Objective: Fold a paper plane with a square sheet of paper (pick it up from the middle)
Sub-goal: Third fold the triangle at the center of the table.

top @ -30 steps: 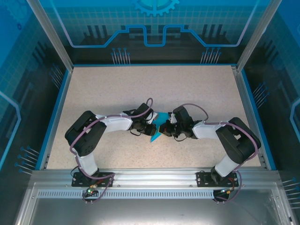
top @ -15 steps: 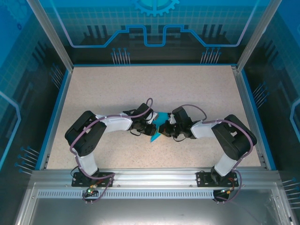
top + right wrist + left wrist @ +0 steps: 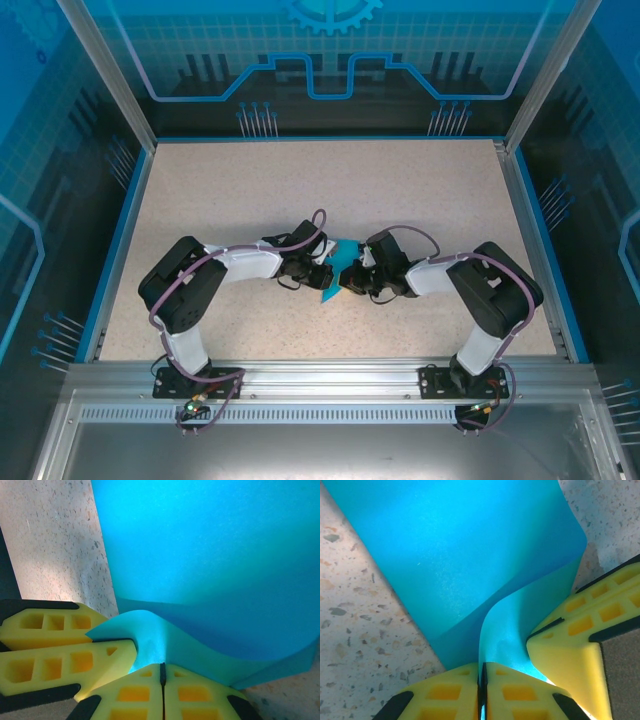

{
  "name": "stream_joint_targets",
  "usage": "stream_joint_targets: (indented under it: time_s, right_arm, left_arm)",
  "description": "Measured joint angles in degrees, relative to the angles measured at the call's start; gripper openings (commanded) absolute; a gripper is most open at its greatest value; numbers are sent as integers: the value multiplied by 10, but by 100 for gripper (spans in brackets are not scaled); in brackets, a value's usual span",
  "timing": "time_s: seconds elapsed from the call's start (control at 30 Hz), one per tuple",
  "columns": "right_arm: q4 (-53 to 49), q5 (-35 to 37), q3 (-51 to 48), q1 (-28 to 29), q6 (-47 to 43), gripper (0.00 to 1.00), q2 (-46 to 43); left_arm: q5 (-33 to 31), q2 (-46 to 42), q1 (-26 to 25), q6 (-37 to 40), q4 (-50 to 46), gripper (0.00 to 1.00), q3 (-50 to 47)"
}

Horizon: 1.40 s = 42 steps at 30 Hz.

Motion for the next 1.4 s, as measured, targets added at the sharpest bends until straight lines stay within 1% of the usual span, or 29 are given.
stream_joint_targets:
  time_s: [0.33,0.53,0.77,0.9,1.17,1.4]
  right_arm:
    - [-32,0,7,-5,0,7,-45]
    - [-39,2,28,-10,0,7,-25]
    - [-67,20,28,-17,-7,7,-2]
    - [-64,9,27,-22,-7,8,-2]
    - [-61,-20,27,-62,-13,8,-24]
    - [-57,-21,27,-65,-23,8,6]
  left_arm:
    - [0,0,0,0,0,12,0]
    - [0,0,0,0,0,12,0]
    - [1,0,0,0,1,12,0]
    - [1,1,0,0,2,12,0]
    - [5,2,0,10,2,12,0]
    - [6,3,0,11,3,11,0]
